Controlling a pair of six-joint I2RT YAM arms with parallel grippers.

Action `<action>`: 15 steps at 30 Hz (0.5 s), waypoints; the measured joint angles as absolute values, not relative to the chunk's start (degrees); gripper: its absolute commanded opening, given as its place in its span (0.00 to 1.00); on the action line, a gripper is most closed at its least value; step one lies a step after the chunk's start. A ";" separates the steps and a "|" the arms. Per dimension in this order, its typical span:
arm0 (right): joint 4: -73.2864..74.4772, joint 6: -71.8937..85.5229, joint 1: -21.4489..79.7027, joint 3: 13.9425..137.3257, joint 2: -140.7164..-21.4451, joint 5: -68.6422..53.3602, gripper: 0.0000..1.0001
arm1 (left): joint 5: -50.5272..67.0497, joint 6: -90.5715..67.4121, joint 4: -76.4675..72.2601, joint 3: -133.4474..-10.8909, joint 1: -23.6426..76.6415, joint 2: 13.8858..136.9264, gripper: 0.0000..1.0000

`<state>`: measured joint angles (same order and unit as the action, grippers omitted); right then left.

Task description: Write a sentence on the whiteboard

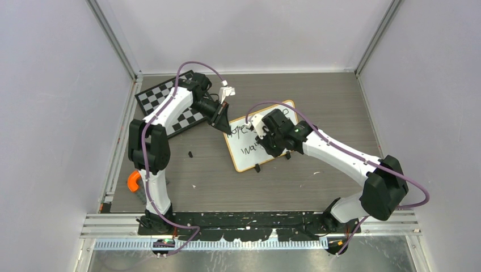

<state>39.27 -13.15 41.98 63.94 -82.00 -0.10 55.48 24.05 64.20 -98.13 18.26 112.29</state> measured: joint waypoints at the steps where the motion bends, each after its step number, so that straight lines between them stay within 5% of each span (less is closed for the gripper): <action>1: 39.27 -13.17 41.98 63.94 -82.00 -0.10 0.00 | 55.46 24.05 64.20 -98.15 18.26 112.29 0.00; 15: 40.91 -13.43 39.13 65.49 -82.00 -0.12 0.00 | 55.46 24.03 64.25 -98.26 18.24 112.44 0.00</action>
